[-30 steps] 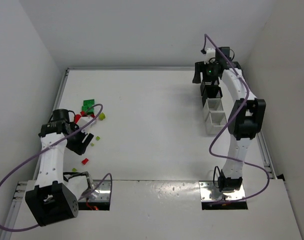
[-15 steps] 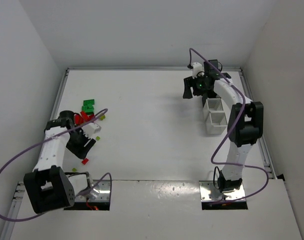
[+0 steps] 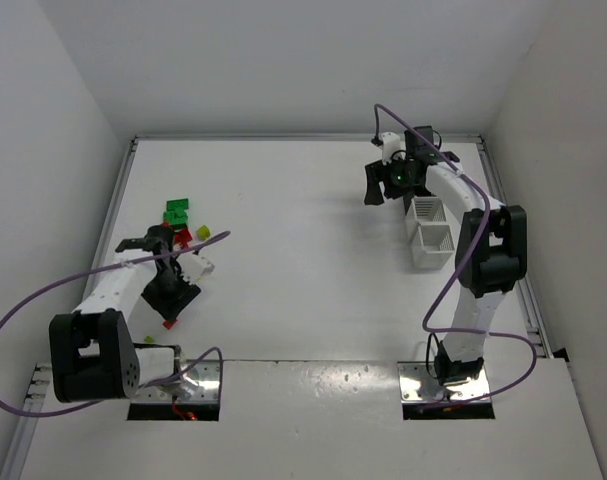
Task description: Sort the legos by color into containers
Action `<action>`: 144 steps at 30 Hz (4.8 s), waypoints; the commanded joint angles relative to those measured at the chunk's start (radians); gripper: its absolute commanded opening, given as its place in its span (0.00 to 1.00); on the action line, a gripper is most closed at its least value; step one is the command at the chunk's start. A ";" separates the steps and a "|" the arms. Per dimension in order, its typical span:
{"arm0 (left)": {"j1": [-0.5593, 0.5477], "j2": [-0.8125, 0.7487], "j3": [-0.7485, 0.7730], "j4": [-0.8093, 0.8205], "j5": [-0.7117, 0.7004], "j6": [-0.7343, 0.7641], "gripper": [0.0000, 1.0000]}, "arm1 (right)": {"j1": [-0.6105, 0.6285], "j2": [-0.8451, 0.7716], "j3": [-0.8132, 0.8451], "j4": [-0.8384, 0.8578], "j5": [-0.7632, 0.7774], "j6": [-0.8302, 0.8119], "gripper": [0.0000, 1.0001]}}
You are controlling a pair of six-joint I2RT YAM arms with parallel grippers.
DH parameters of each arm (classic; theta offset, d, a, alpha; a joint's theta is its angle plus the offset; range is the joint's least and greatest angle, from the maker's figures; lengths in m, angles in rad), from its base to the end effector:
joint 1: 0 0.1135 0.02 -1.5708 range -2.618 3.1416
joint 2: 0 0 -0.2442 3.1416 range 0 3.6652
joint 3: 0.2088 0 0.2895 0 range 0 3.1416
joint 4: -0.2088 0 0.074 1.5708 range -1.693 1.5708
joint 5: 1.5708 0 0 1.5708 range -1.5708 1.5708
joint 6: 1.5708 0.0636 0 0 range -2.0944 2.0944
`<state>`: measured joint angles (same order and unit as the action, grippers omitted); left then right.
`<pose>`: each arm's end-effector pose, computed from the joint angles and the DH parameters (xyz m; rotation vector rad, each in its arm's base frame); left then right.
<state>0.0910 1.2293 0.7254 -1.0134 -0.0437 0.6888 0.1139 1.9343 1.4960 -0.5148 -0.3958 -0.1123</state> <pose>0.2214 0.0230 0.1221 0.9133 2.9700 0.0944 0.4598 0.0773 0.1677 -0.4379 2.4484 0.4984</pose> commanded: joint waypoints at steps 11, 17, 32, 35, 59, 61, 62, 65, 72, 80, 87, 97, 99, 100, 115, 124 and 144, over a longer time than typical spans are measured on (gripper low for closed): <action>-0.077 0.082 -0.070 0.101 -0.082 -0.107 0.58 | -0.013 -0.038 0.010 -0.002 0.015 -0.047 0.68; -0.077 0.125 -0.089 0.151 -0.114 -0.118 0.55 | -0.013 -0.029 0.020 -0.011 0.025 -0.047 0.68; -0.077 0.203 -0.116 0.213 -0.111 -0.118 0.36 | -0.013 -0.020 0.040 -0.040 0.043 -0.076 0.68; -0.077 0.203 -0.116 0.213 -0.099 -0.118 0.30 | -0.013 -0.030 0.058 -0.054 0.020 -0.076 0.68; -0.209 0.277 0.542 0.388 0.734 -0.221 0.09 | 0.043 0.295 0.221 0.887 -0.950 1.350 0.72; -0.235 0.286 0.552 0.398 0.745 -0.221 0.09 | 0.079 0.305 0.236 0.888 -0.980 1.341 0.72; -0.261 0.286 0.565 0.420 0.745 -0.247 0.09 | 0.095 0.305 0.248 0.888 -0.991 1.341 0.72; -0.316 0.305 0.585 0.502 0.736 -0.319 0.09 | 0.150 0.318 0.239 0.888 -1.011 1.341 0.70; -0.450 0.371 0.656 0.670 0.627 -0.419 0.09 | 0.208 0.348 0.250 0.888 -1.042 1.341 0.69; -0.493 0.372 0.678 0.753 0.593 -0.472 0.08 | 0.253 0.321 0.184 0.906 -1.042 1.341 0.66; -0.502 0.331 0.658 0.774 0.593 -0.472 0.08 | 0.271 0.293 0.164 0.915 -1.042 1.332 0.44; -0.530 0.268 0.589 0.783 0.593 -0.472 0.08 | 0.280 0.324 0.184 0.915 -1.042 1.341 0.48; -0.539 0.259 0.589 0.783 0.593 -0.472 0.08 | 0.280 0.324 0.184 0.915 -1.042 1.350 0.48; -0.539 0.259 0.580 0.783 0.593 -0.472 0.08 | 0.280 0.324 0.193 0.915 -1.042 1.350 0.48; -0.548 0.279 0.571 0.783 0.593 -0.462 0.08 | 0.280 0.333 0.222 0.977 -1.069 1.412 0.50; -0.548 0.288 0.571 0.783 0.593 -0.462 0.08 | 0.280 0.333 0.242 0.996 -1.078 1.422 0.51; -0.548 0.283 0.562 0.802 0.533 -0.453 0.44 | 0.265 0.312 0.194 1.033 -1.106 1.422 0.03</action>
<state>-0.4358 1.5372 1.2900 -0.2745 0.4961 0.2363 0.3695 2.2887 1.6962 0.4484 -1.4860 1.3247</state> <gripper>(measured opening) 0.426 0.358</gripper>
